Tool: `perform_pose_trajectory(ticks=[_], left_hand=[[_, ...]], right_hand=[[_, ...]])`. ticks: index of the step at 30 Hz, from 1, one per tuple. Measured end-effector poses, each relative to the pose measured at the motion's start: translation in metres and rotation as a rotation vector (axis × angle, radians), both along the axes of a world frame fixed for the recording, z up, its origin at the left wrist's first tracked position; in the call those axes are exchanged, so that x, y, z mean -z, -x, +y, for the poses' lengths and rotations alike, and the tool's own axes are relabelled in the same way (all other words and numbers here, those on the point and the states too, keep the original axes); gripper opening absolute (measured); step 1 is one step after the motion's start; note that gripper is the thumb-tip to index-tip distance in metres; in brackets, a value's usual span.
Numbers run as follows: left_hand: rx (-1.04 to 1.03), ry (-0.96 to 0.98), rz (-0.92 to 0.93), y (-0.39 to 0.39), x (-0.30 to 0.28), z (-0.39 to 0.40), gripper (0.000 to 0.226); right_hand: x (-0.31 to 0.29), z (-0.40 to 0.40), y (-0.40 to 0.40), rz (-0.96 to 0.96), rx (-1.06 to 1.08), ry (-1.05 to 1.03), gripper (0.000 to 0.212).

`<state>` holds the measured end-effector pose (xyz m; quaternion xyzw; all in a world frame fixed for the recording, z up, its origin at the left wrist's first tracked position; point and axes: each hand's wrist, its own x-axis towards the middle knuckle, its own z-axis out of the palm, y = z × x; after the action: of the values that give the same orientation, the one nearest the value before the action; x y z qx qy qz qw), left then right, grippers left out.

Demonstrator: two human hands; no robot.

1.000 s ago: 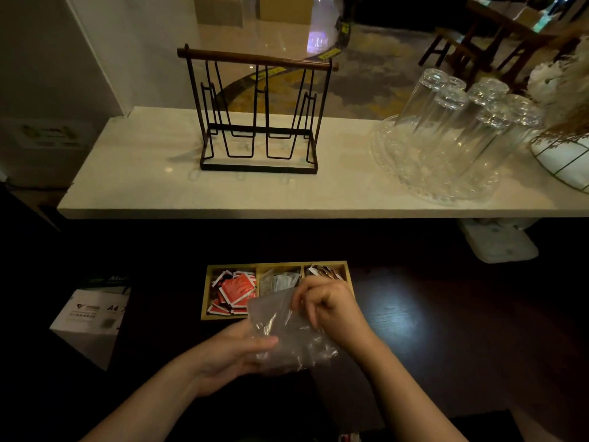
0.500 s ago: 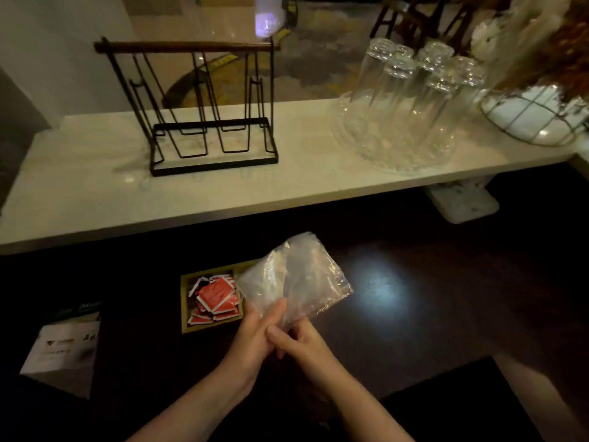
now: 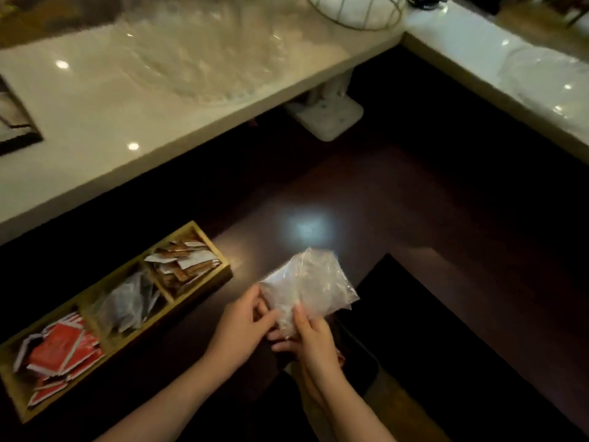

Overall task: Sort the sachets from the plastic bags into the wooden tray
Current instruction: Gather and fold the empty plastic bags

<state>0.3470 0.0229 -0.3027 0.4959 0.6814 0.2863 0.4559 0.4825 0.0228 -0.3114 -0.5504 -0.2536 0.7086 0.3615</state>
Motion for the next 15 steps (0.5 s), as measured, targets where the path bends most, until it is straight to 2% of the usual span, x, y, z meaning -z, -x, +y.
perform_pose_trajectory(ticks=[4,6,10,15], left_hand=[[0.193,-0.036,0.111,-0.034,0.023,0.025,0.02],[0.305,-0.147,0.295,-0.048,0.042,0.038,0.01],[0.439,-0.316,0.505,-0.073,0.073,0.069,0.036],[0.656,-0.329,0.792,-0.092,0.096,0.082,0.042]], right_hand=[[0.03,0.006,-0.034,0.005,0.15,0.004,0.024],[0.053,0.009,-0.053,-0.066,0.289,0.039,0.024],[0.103,0.006,-0.09,-0.144,0.482,0.142,0.013],[0.167,-0.004,-0.116,-0.192,0.573,0.399,0.01]])
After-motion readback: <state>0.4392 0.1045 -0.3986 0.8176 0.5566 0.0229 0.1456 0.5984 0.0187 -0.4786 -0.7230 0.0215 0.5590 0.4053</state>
